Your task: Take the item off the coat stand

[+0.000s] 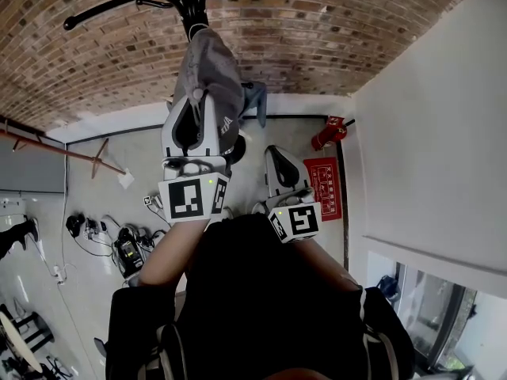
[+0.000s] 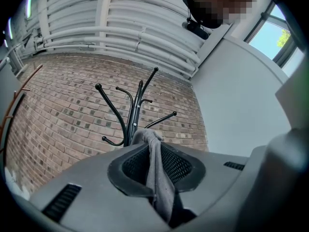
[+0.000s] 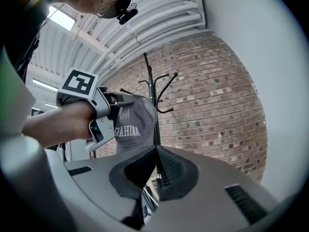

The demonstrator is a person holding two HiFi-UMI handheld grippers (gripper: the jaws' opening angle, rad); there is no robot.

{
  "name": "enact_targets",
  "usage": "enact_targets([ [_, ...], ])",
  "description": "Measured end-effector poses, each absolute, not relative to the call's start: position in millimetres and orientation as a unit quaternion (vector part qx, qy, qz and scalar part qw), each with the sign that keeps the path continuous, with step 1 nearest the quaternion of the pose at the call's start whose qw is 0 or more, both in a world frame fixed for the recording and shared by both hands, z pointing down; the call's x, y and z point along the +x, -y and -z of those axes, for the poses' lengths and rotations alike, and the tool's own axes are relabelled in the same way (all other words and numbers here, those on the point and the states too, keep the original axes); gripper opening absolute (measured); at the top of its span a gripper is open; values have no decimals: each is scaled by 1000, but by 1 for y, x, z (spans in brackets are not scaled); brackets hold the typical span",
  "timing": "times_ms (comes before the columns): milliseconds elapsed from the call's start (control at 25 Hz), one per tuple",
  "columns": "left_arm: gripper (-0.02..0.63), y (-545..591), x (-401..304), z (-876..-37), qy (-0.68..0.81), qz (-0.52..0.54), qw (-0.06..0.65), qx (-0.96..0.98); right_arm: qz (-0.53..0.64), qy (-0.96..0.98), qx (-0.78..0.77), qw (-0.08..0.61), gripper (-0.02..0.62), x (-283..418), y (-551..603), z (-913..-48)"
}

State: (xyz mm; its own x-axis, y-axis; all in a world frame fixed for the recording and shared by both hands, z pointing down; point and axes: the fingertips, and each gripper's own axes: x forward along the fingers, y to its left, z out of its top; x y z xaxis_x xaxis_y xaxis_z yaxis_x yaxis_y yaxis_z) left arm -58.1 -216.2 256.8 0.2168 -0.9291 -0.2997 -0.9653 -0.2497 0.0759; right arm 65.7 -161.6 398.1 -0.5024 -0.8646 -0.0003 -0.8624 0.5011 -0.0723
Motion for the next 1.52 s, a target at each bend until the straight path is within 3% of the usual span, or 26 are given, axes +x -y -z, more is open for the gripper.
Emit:
enact_targets([
  [1520,77,171,-63,-235,-585,-171,90,-788,28,-873,-486,7,18,40,135,-400],
])
